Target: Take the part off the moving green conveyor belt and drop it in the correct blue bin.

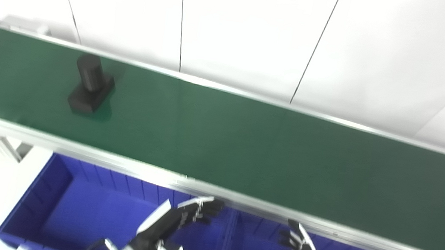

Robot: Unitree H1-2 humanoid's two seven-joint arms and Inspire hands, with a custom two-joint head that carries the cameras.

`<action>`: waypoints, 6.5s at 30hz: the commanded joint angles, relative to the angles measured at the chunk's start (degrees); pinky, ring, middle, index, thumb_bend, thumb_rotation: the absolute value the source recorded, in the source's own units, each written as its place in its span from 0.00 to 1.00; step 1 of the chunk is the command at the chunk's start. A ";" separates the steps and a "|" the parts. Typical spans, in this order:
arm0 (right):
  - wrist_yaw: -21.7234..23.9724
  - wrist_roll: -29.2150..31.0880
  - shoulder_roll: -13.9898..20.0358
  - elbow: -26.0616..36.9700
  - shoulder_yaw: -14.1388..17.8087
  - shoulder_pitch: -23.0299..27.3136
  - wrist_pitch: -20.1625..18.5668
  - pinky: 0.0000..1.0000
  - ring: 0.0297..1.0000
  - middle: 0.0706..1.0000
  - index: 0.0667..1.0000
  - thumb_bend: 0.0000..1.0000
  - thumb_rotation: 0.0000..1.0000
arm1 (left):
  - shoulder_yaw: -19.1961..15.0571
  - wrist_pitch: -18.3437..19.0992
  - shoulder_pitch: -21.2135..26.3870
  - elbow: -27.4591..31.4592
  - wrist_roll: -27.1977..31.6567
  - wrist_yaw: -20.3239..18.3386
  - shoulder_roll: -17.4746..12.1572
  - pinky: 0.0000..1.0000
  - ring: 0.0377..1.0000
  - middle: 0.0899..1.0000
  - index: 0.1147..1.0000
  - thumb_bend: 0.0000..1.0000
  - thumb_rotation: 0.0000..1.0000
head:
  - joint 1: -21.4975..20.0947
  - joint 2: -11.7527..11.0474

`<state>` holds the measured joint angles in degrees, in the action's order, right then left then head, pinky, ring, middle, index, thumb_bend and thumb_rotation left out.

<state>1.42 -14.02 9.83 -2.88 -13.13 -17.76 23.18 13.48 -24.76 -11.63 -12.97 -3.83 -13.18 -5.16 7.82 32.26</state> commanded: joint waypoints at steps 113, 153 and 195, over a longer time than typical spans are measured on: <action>4.51 -11.05 -14.52 -11.95 -5.99 51.87 -29.10 0.57 0.72 0.78 0.87 0.85 0.47 | 2.08 -2.16 1.75 -3.63 1.79 11.06 2.55 0.67 0.73 0.75 0.73 0.98 0.24 | 0.76 -4.69; -5.16 -13.32 -19.76 -51.54 -9.09 70.97 -23.44 0.59 0.74 0.83 0.89 0.88 0.46 | -3.76 -2.16 -4.23 1.59 4.86 -1.09 4.93 0.74 0.78 0.78 0.74 0.95 0.28 | -11.54 -0.48; -21.26 -18.69 -22.97 -70.31 -16.27 72.89 -17.35 0.31 0.43 0.51 0.51 0.49 0.00 | -0.77 -2.16 -5.37 4.06 4.84 1.31 4.62 0.71 0.74 0.77 0.77 0.91 0.25 | -12.34 1.71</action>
<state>-17.83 -32.02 -13.24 -73.61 -29.06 54.36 4.81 12.77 -24.76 -17.25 -10.59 0.16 -11.18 -0.85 -4.57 34.01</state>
